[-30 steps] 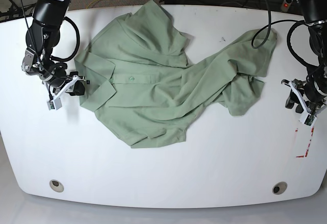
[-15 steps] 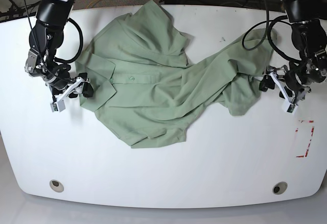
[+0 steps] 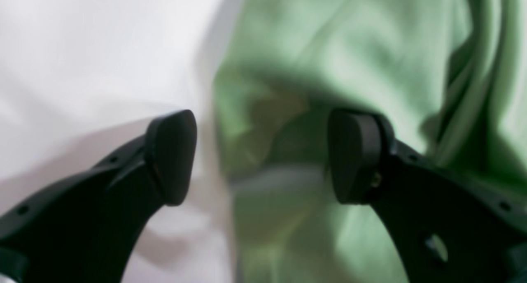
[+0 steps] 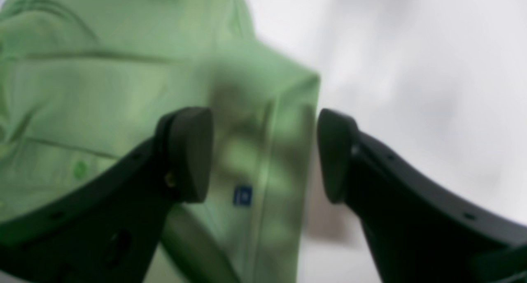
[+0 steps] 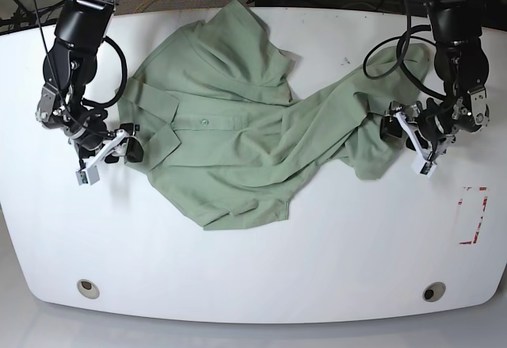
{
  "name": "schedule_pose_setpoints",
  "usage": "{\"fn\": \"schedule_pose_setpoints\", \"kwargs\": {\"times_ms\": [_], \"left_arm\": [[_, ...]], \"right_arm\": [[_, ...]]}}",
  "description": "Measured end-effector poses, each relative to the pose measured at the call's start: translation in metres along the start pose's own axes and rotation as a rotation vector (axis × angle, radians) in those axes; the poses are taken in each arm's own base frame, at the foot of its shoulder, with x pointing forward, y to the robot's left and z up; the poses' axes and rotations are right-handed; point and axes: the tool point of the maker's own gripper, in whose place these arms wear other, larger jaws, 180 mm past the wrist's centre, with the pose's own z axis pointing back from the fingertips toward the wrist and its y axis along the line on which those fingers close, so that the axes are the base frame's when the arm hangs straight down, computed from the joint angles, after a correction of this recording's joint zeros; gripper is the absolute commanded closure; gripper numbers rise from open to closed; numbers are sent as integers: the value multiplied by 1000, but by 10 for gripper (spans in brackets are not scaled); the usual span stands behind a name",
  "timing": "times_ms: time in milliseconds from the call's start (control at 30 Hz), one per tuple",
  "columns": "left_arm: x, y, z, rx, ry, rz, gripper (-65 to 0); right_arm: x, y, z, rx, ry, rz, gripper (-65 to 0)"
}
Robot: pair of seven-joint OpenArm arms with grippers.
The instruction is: Fold the T-shirt properly
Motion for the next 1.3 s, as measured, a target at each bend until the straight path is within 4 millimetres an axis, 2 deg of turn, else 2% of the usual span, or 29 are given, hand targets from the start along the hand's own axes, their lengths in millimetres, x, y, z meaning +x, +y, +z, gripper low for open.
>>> {"fn": "schedule_pose_setpoints", "kwargs": {"times_ms": [100, 133, 200, 267, 367, 500, 567, 667, 833, 967, 1000, 1100, 1133, 1200, 1300], "left_arm": [[1, -2, -4, -10, -13, 10, -289], [0, -1, -4, -10, -16, 14, -232], [0, 2, -3, -7, -24, 22, -162], [-2, 2, -4, -5, -19, 23, -88], [-2, 1, -5, -7, -14, 21, -61], [0, -1, 0, 0, -16, -1, -57], [5, 0, 3, 8, -29, -16, -56], [12, 0, 7, 14, -45, -30, -56], [10, 10, 13, 34, -32, -43, -54], [14, 9, 15, 38, -44, -54, -54], [17, 8, 16, 38, -52, -60, -54], [21, 6, 16, 35, -61, -62, -54], [20, 7, 16, 37, -58, -63, -54], [17, 9, 17, 43, -50, -65, -54], [19, 8, 16, 41, -55, -61, -25]], "right_arm": [[27, -1, -1, -2, -45, 16, -395], [35, -2, -3, 1, -55, 13, -395], [50, -3, -10, 8, -69, -10, -395], [53, -4, -22, 34, -53, -57, -395], [60, -3, -40, 55, -35, -77, -395], [61, 2, -60, 80, -26, -96, -395], [52, 6, -67, 99, -4, -94, -395], [27, 13, -73, 139, 41, -96, -395], [20, 23, -78, 164, 21, -119, -388], [15, 42, -83, 226, -4, -128, -379], [15, 47, -85, 237, -3, -126, -357], [9, 59, -90, 255, 23, -103, -220], [7, 61, -91, 258, 30, -99, -143], [1, 66, -92, 270, 43, -97, -38], [-2, 65, -92, 266, 48, -99, 0]]}}
